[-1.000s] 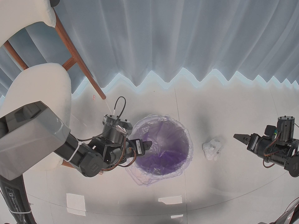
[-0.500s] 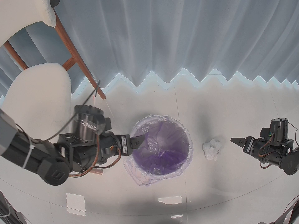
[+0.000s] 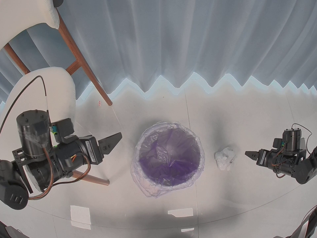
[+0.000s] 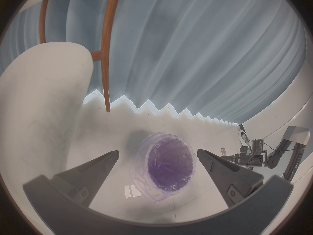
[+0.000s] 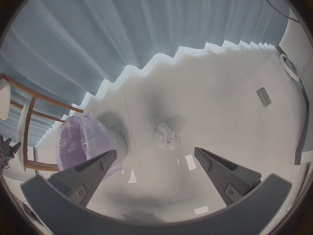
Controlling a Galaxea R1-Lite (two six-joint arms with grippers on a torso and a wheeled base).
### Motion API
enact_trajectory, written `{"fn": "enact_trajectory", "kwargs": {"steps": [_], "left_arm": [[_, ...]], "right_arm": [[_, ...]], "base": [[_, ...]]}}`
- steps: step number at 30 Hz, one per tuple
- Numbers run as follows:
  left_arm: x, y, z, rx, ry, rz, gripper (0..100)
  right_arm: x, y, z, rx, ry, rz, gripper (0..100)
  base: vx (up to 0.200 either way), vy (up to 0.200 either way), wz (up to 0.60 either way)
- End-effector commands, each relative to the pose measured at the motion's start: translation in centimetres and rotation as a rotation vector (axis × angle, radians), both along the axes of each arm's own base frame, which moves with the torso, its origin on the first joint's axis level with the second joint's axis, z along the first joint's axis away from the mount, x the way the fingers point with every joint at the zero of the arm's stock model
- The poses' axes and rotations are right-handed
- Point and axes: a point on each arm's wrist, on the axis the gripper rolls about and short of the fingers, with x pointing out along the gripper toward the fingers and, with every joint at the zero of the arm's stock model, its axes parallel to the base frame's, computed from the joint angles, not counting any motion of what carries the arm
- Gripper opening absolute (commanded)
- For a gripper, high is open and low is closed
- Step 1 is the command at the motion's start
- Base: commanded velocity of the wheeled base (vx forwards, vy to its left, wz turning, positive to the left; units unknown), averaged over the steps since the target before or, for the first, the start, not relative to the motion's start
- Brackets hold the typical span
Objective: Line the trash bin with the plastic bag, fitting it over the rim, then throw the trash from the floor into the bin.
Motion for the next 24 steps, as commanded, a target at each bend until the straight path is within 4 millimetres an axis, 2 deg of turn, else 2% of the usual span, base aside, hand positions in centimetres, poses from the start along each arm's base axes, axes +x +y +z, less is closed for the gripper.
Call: {"fn": "enact_trajectory", "kwargs": {"steps": [1,7,13,15,21,22,23,24], "left_arm": [[-1.9,1.4,-0.1,-0.021,-0.034,0.008,100],[-3.0,2.2,-0.4,-0.031,-0.050,0.012,100],[-4.1,3.2,-1.5,0.011,-0.036,-0.019,100],[-4.0,3.4,-1.5,0.022,-0.043,-0.013,100],[-4.3,3.6,-2.0,0.025,-0.024,-0.039,100],[-4.7,3.7,-2.4,0.027,-0.010,-0.055,100],[-4.8,3.8,-2.5,0.026,-0.010,-0.058,100],[-5.2,4.0,-2.7,0.023,-0.009,-0.071,100]], "right_arm": [[-1.4,0.0,-0.4,0.001,0.013,0.013,100],[-2.4,1.3,0.3,0.038,-0.009,0.115,100],[-5.5,3.4,-1.4,0.037,0.090,0.251,100],[-5.7,3.9,-2.0,0.031,0.120,0.279,100],[-2.5,5.1,-2.8,0.047,0.072,0.284,100],[-1.3,5.5,-3.4,0.049,0.062,0.282,100],[-1.1,5.5,-3.5,0.048,0.063,0.281,100],[0.2,5.8,-4.1,0.050,0.054,0.277,100]], "base": [[0.000,0.000,0.00],[0.000,0.000,0.00],[0.000,0.000,0.00],[0.000,0.000,0.00],[0.000,0.000,0.00],[0.000,0.000,0.00],[0.000,0.000,0.00],[0.000,0.000,0.00]]}}
